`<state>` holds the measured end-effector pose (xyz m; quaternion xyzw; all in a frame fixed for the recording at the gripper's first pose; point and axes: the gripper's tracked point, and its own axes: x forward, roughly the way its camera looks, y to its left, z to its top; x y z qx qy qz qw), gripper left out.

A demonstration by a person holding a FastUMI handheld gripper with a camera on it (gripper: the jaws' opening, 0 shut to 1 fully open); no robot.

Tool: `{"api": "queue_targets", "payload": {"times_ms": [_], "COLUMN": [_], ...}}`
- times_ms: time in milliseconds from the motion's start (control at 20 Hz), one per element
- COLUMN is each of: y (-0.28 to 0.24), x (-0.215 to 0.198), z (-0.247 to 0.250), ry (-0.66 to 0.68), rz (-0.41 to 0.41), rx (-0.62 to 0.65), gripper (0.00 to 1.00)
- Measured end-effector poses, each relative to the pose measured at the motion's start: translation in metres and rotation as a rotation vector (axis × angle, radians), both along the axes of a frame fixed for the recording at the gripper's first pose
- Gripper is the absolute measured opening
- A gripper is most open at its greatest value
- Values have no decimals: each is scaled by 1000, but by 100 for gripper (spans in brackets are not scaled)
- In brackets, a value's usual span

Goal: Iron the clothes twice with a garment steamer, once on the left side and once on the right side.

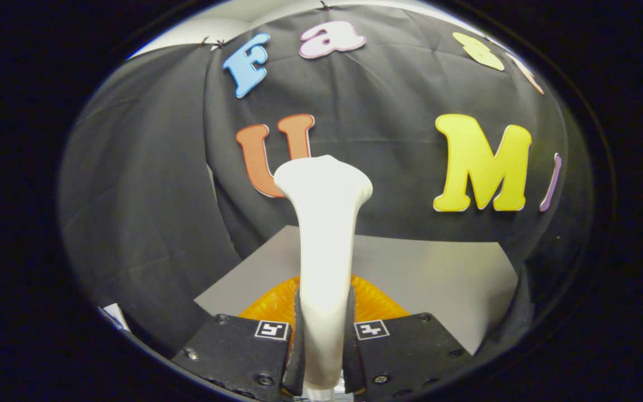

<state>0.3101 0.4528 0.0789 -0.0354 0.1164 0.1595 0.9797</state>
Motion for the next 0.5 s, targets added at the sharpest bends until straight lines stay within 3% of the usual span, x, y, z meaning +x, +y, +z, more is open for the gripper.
{"api": "queue_targets", "payload": {"times_ms": [200,500], "y": [-26,-97], "x": [-55,-137], "z": [49,114], "ry": [-118,-294], "rz": [45,-9], "rx": [39,78], "gripper": [30,30]}}
